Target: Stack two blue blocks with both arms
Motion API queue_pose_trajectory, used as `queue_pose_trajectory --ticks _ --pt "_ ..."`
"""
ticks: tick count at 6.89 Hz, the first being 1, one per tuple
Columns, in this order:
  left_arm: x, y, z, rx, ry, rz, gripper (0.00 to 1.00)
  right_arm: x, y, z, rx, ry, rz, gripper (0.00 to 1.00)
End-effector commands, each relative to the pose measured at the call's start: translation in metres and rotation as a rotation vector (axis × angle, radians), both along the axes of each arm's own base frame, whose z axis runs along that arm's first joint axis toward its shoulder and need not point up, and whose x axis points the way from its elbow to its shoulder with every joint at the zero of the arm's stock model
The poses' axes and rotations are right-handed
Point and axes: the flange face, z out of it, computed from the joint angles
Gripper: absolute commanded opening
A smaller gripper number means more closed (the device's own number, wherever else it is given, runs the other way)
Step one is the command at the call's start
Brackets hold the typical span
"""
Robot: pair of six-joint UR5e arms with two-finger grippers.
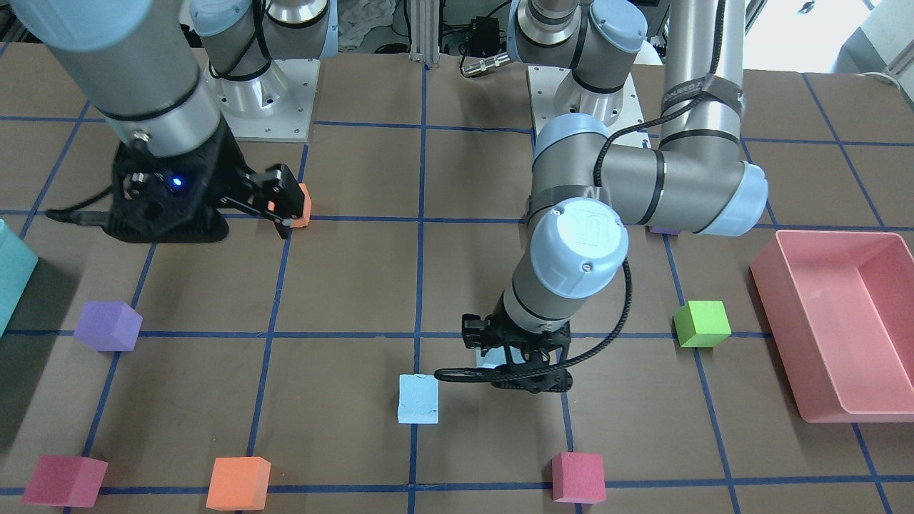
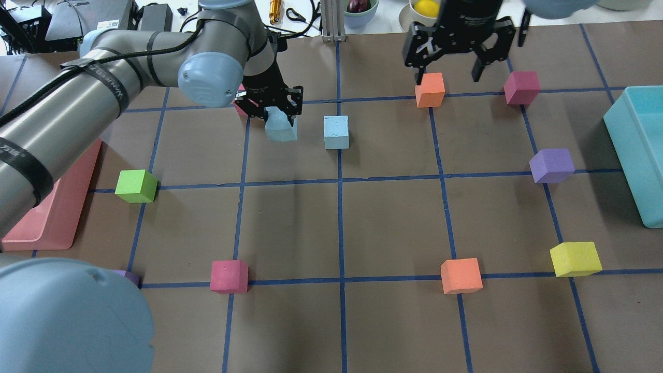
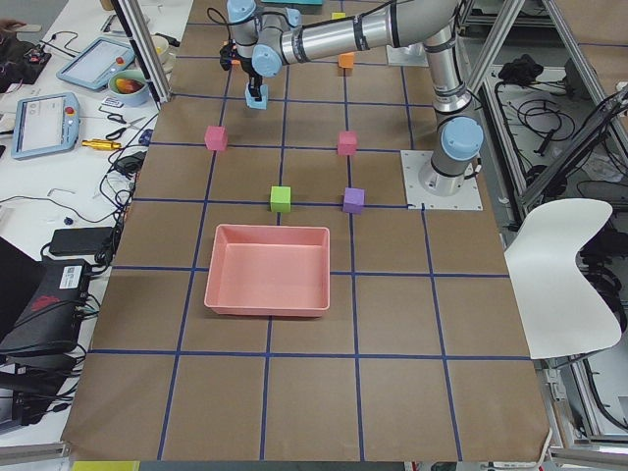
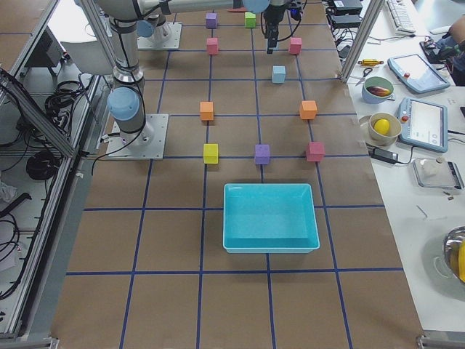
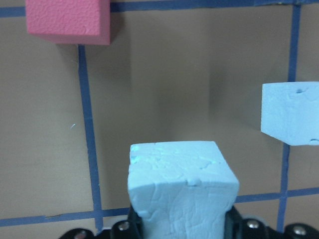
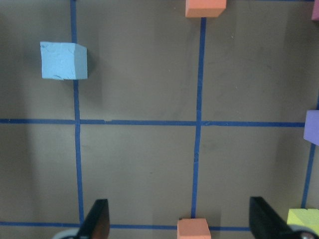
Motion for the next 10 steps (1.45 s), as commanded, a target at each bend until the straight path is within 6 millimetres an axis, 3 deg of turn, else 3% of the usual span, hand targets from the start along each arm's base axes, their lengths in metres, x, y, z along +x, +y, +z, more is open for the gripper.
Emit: queue_pose_trajectory --ticks 1,3,4,6,9,10 --pt "-0.051 0.001 -0.01 -0.002 -0.004 0.014 0.34 -0.022 0.052 0.009 -0.014 0.01 0.003 1.0" --pt "-0.07 -0.016 -0.008 -0.027 0.008 0.028 0.34 -0.02 0.048 0.005 -0.094 0.047 0.021 0.98" --pt "-0.075 -0.021 -0.01 -0.03 0.009 0.036 0.34 -0.02 0.05 -0.007 -0.113 0.045 0.018 1.0" --pt "-0.079 -0.034 -0.022 -0.027 0.011 0.061 0.35 -0.021 0.049 -0.004 -0.146 0.052 0.015 1.0" --pt "-0.087 -0.034 -0.035 -0.019 0.009 0.077 0.4 -0.019 0.049 -0.006 -0.141 0.045 0.017 1.0" --pt "-0.087 -0.035 -0.041 -0.013 0.005 0.089 0.64 -0.019 0.049 -0.007 -0.139 0.043 0.017 1.0"
